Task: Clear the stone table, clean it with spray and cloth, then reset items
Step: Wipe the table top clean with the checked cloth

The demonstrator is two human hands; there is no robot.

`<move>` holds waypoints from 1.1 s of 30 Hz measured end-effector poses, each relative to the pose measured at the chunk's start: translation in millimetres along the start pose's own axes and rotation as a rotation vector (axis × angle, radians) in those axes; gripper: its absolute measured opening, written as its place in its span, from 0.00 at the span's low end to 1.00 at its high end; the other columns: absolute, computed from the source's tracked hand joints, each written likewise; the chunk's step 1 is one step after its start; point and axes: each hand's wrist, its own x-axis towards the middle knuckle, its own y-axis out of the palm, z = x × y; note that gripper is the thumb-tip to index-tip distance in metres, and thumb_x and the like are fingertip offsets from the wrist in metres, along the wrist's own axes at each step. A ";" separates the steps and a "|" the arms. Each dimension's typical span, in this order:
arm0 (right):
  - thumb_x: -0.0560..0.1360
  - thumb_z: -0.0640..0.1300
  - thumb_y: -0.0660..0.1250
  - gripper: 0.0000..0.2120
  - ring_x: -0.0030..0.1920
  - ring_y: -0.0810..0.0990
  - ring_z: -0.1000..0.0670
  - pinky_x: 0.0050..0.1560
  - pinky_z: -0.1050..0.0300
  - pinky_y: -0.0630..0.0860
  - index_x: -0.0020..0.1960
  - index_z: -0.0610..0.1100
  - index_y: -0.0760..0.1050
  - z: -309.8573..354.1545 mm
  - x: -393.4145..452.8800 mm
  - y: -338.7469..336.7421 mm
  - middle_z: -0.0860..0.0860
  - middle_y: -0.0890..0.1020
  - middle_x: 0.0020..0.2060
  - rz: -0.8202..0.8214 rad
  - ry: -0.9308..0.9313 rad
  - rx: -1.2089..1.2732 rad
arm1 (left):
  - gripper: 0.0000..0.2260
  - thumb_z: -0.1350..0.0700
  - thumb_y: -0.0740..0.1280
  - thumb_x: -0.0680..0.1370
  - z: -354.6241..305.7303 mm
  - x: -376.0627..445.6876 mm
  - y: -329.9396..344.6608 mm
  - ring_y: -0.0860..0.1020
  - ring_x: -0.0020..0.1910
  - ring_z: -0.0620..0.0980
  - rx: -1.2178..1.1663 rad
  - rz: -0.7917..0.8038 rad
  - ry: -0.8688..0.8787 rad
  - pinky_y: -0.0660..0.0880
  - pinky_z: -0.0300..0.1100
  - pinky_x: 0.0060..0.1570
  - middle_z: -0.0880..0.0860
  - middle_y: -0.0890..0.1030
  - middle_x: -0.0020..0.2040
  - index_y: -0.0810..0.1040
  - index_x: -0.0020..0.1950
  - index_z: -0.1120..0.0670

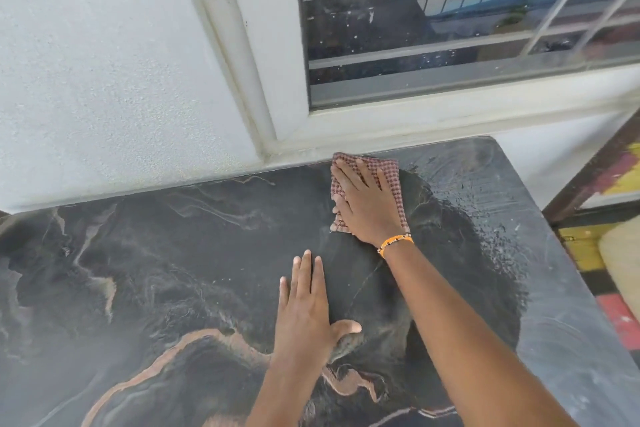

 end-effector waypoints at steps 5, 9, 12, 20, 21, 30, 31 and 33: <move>0.80 0.49 0.53 0.25 0.77 0.53 0.47 0.74 0.43 0.52 0.76 0.50 0.54 -109.9 -21.5 -22.1 0.55 0.56 0.77 -0.122 0.338 0.030 | 0.52 0.36 0.65 0.69 -24.2 7.7 4.5 0.35 0.75 0.55 0.119 0.099 -0.073 0.43 0.50 0.74 0.56 0.33 0.75 0.32 0.73 0.59; 0.80 0.49 0.53 0.25 0.77 0.52 0.44 0.74 0.40 0.50 0.76 0.48 0.54 -140.4 -47.8 -27.9 0.53 0.56 0.77 -0.154 0.540 0.055 | 0.52 0.35 0.64 0.68 -25.5 7.4 3.5 0.36 0.75 0.55 0.131 0.106 -0.077 0.43 0.49 0.74 0.55 0.33 0.75 0.33 0.73 0.58; 0.80 0.51 0.51 0.27 0.77 0.48 0.44 0.74 0.38 0.46 0.77 0.49 0.49 -108.7 -63.0 -21.2 0.53 0.51 0.78 -0.116 0.601 0.089 | 0.52 0.34 0.62 0.67 -25.2 5.9 3.8 0.35 0.75 0.55 0.136 0.101 -0.070 0.44 0.49 0.74 0.56 0.33 0.75 0.33 0.73 0.58; 0.81 0.53 0.49 0.26 0.77 0.47 0.46 0.75 0.41 0.43 0.77 0.49 0.48 14.5 -21.1 2.8 0.55 0.51 0.78 0.040 -0.073 0.036 | 0.52 0.34 0.64 0.69 -33.5 8.6 1.4 0.36 0.75 0.56 0.183 0.101 -0.087 0.42 0.49 0.74 0.58 0.34 0.75 0.34 0.73 0.60; 0.81 0.53 0.48 0.26 0.77 0.47 0.47 0.75 0.41 0.43 0.77 0.49 0.48 6.0 -13.3 0.2 0.55 0.51 0.77 0.041 -0.087 0.027 | 0.52 0.34 0.64 0.69 -35.8 9.4 2.0 0.36 0.75 0.56 0.174 0.091 -0.076 0.41 0.49 0.73 0.58 0.34 0.75 0.33 0.73 0.59; 0.80 0.50 0.50 0.26 0.77 0.51 0.47 0.74 0.42 0.50 0.77 0.49 0.50 -168.1 -16.3 -33.7 0.54 0.53 0.77 -0.134 0.415 0.024 | 0.56 0.34 0.66 0.66 -59.4 23.2 14.0 0.32 0.74 0.55 0.146 0.190 -0.018 0.41 0.47 0.73 0.57 0.27 0.72 0.29 0.71 0.59; 0.80 0.50 0.51 0.25 0.77 0.52 0.47 0.74 0.41 0.51 0.77 0.49 0.52 -181.7 -20.2 -36.5 0.54 0.54 0.77 -0.149 0.470 0.038 | 0.57 0.34 0.66 0.65 -58.8 23.0 13.7 0.32 0.74 0.55 0.149 0.189 -0.022 0.41 0.47 0.73 0.56 0.26 0.71 0.29 0.71 0.59; 0.80 0.49 0.51 0.25 0.76 0.55 0.45 0.73 0.41 0.56 0.76 0.48 0.53 -201.3 -26.9 -41.9 0.52 0.56 0.77 -0.165 0.555 0.056 | 0.57 0.33 0.66 0.65 -59.0 23.5 13.8 0.33 0.74 0.55 0.158 0.192 -0.025 0.41 0.47 0.73 0.55 0.26 0.70 0.29 0.71 0.59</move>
